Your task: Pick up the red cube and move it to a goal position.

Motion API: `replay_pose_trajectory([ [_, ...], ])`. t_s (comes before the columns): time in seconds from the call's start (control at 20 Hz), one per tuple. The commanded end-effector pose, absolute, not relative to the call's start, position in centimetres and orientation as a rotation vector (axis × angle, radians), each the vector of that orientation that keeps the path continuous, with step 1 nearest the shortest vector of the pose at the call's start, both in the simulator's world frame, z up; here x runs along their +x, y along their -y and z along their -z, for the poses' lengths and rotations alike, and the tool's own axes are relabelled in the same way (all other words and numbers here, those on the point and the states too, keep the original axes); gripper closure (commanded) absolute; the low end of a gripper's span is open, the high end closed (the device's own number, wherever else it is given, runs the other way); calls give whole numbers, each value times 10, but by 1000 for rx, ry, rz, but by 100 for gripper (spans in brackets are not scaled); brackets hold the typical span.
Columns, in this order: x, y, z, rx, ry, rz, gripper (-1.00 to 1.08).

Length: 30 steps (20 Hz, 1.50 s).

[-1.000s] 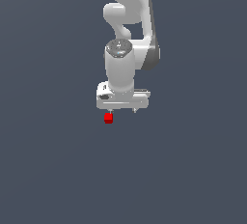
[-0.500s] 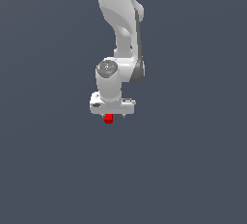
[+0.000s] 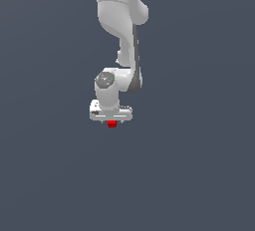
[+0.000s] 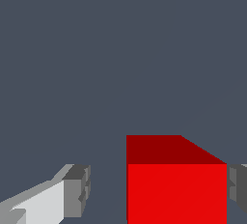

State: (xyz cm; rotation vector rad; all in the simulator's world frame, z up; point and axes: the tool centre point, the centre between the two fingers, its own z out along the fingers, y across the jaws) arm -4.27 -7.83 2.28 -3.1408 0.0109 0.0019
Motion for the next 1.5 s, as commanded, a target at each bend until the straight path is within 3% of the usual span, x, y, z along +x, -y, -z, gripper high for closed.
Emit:
replay_pose_trajectory([
  [0.0,-43,80,-20,-3142,-9,0,-92],
  [0.05,-43,80,-20,-3142,-9,0,108],
  [0.85,-44,80,-29,-3142,-10,-1,108],
  [1.45,-54,75,-101,-3142,-10,-1,108],
])
